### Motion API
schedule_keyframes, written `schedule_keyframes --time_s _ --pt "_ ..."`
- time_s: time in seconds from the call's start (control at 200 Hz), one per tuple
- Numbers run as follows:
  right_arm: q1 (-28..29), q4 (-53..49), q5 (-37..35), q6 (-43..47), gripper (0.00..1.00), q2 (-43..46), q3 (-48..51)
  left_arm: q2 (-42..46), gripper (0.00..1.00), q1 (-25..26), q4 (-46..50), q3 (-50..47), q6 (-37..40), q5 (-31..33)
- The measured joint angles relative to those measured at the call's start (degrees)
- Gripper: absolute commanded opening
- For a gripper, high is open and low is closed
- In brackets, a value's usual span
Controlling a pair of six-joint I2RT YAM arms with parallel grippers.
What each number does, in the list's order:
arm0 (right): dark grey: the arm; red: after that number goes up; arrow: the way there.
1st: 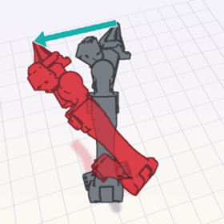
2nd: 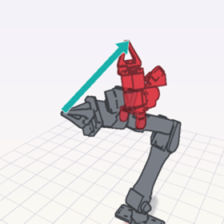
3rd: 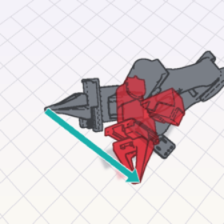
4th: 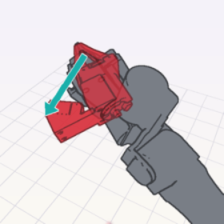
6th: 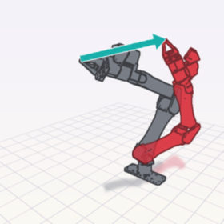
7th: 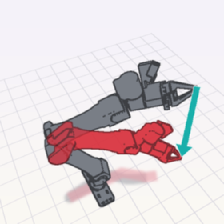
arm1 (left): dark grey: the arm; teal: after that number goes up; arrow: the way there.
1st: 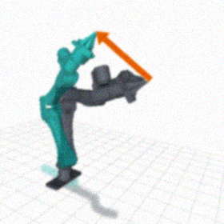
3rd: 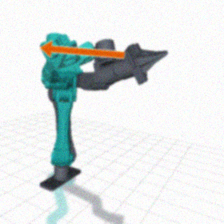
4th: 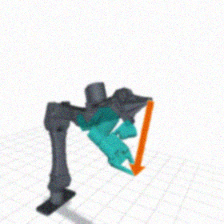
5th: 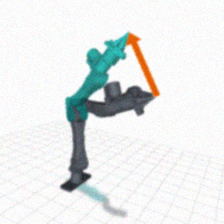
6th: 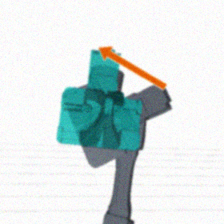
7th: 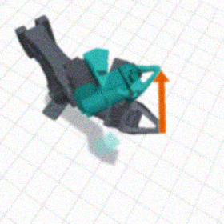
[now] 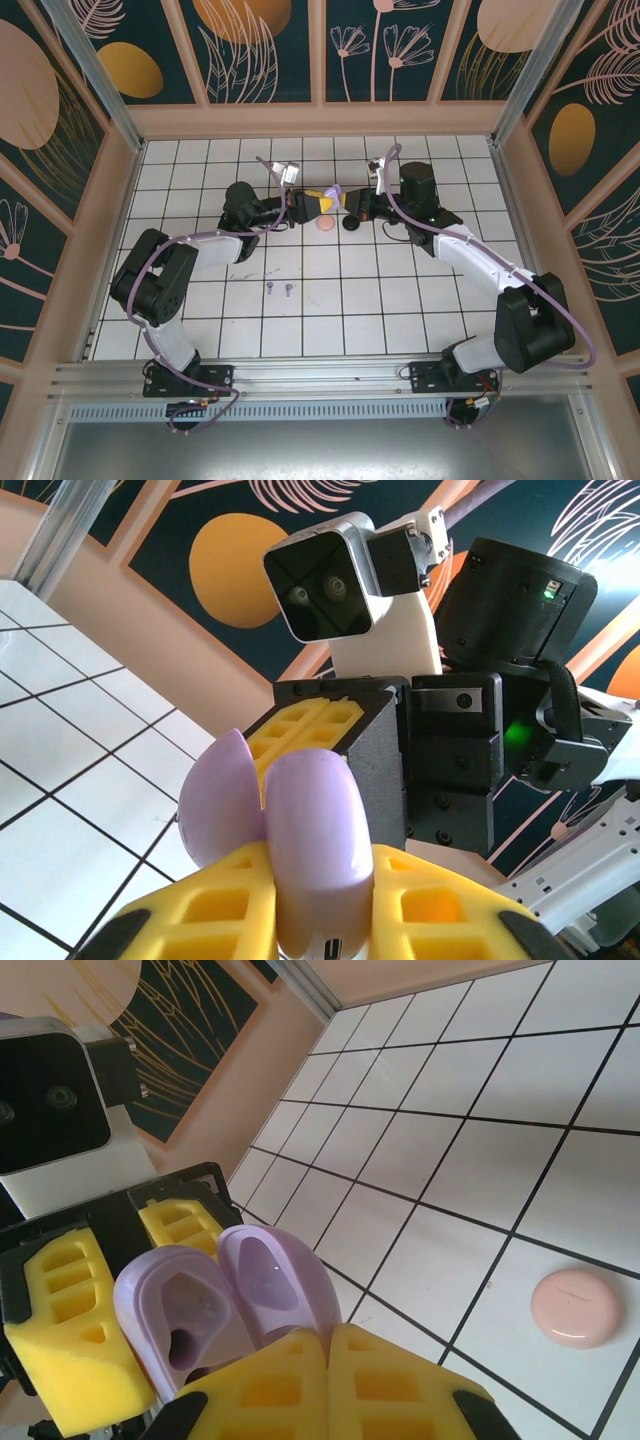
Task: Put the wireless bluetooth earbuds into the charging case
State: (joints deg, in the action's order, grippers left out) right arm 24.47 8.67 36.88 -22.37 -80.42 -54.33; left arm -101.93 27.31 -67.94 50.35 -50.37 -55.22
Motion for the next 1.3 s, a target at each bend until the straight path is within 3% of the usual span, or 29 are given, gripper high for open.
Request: schedule_keyframes --time_s 0.12,0.265,0.435,0.886,1.111,1.301 --pt "0.28 -0.63 -1.53 0.00 0.00 0.00 -0.44 -0.02 0.49 0.15 0.09 0.00 0.42 0.76" --pt "0.28 -3.82 -5.31 1.36 0.00 0.00 -2.25 0.02 0.60 0.24 2.82 -0.02 3.10 3.48" --pt "0.28 -9.66 -10.16 5.03 0.00 0.00 -5.29 2.29 0.67 -0.04 13.31 0.37 11.02 5.42" --pt "2.56 -25.16 -21.64 22.53 0.00 -0.09 -13.27 3.28 0.72 -1.18 66.05 24.39 48.57 3.08" --pt "5.07 -29.20 -24.76 28.79 0.00 -1.68 -14.45 -0.72 0.71 -1.18 84.83 32.04 60.65 1.01" --pt "7.10 -31.01 -25.97 31.30 0.00 -3.61 -15.23 -3.26 0.70 -1.29 95.12 37.05 67.12 -0.13"
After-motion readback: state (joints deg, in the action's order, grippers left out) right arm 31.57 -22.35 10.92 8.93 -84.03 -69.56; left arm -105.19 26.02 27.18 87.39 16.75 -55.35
